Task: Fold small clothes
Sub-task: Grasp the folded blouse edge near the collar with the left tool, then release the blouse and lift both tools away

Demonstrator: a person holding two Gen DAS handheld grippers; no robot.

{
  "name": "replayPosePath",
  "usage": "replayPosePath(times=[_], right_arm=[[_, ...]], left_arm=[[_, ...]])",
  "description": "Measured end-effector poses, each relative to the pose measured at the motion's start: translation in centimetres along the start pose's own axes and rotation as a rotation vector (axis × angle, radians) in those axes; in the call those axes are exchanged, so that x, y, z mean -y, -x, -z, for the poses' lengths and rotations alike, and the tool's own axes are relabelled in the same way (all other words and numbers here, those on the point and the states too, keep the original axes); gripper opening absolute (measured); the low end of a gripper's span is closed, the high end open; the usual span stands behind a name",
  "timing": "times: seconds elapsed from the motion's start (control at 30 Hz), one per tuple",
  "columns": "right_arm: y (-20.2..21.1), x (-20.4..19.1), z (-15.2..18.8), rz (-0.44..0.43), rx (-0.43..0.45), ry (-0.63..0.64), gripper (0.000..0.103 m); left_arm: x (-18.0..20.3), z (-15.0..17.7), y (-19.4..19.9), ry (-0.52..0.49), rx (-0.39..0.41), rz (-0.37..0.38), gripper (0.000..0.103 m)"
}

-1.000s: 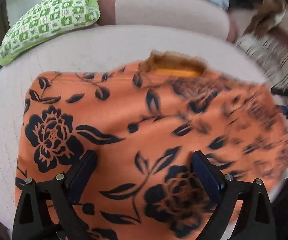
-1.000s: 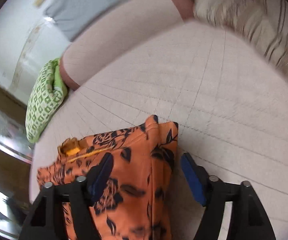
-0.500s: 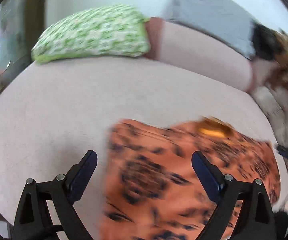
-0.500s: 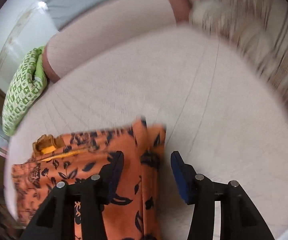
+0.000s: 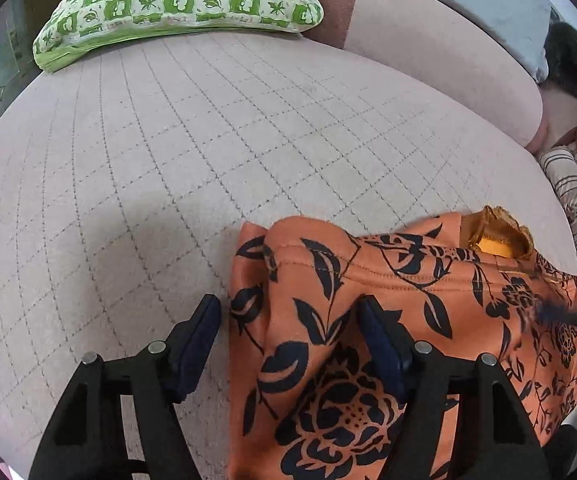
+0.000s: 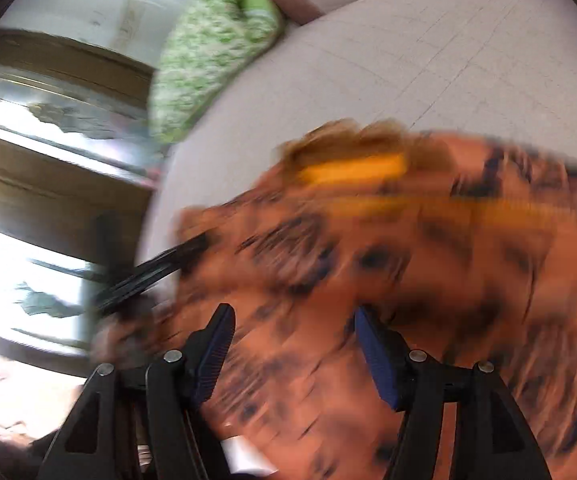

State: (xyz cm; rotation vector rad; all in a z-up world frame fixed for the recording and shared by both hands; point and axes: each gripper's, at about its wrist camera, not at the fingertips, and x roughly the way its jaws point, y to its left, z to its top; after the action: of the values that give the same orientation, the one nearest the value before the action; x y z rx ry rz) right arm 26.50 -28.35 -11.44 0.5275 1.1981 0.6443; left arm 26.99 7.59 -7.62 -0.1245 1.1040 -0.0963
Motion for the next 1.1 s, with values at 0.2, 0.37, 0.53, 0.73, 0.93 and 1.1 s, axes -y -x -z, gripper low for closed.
replayPosePath(times=[0.2,0.37,0.53,0.73,0.93,1.1], right_arm=[[2.7,1.2,-0.2,0.007,0.205,-0.157,0.065],[-2.1,-1.6,0.2,-0.14,0.031,-0.092,0.074],[-1.9,-1.3,-0.5,-0.132,0.161,-0.218,0.074],[-4.9,-1.9,-0.6,-0.055,0.052,-0.167,0.072],[-2.2,-5.3,-0.7,-0.157,0.177,-0.074,0.079],[-3.4,-2.0,0.2,-0.13,0.178,-0.26,0.073]], left_arm=[[0.8,0.9,3.9,-0.037,0.123,0.026,0.072],[2.4,1.1,3.2,-0.073,0.107,0.002,0.072],[0.8,0.4,-0.5,-0.008,0.0,-0.024,0.063],[0.4,-0.2,-1.1,0.031,-0.012,0.041,0.04],[-1.1,0.2,-1.0,0.145,0.003,0.098,0.039],[-2.6,1.4,2.2,0.198,0.055,0.076,0.047]])
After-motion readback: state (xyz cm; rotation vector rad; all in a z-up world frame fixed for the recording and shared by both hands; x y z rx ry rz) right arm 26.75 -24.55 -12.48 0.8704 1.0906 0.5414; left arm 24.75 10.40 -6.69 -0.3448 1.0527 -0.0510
